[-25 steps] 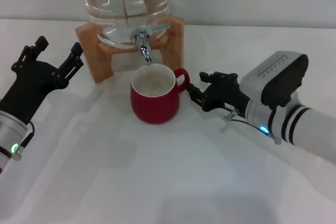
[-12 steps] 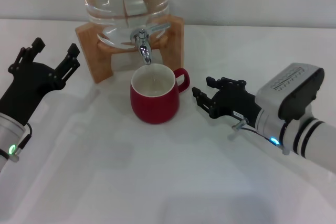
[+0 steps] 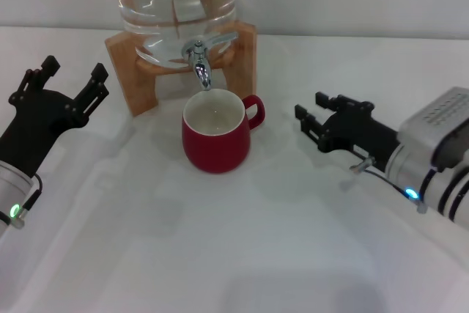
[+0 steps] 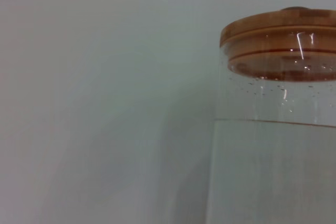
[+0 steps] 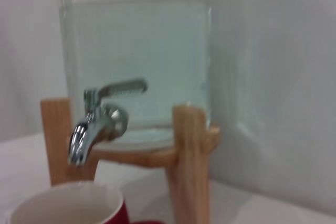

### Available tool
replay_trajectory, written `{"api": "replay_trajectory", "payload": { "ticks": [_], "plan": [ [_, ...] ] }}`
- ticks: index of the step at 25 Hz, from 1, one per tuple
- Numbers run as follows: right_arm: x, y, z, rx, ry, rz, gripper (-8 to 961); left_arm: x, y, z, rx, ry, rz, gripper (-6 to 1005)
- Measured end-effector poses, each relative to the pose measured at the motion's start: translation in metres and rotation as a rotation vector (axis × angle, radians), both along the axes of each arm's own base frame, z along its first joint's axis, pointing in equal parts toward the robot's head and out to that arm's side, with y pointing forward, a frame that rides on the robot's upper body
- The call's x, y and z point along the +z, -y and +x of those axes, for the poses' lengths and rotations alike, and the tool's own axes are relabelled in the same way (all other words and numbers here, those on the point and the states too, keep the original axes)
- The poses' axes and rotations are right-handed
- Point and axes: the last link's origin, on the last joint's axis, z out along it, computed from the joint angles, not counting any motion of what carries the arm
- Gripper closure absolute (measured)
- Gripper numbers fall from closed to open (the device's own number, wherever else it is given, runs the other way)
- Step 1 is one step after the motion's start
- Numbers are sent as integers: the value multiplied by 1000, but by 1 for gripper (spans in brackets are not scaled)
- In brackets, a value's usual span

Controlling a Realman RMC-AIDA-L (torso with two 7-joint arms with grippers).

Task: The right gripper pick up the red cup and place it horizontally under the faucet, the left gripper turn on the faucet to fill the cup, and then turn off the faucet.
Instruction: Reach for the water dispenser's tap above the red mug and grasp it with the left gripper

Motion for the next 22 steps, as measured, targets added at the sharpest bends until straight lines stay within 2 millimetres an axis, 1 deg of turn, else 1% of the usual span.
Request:
{"api": "replay_trajectory", "payload": {
  "ticks": [5,14,18,21,22],
  "plan": [
    [20,4,7,33,-47,111,523,3,0,-2,9,5,16,119],
    [50,20,31,68,-114,297,528,6,-5,2,-8,1,28,120],
    [59,22,37,67,-126,340,528,6,-8,6,-22,-3,31,120],
    [62,22,39,58,-131,355,528,7,-11,8,-30,-2,35,120],
    [66,20,42,42,-134,374,528,8,-12,9,-32,0,41,119]
  ]
}}
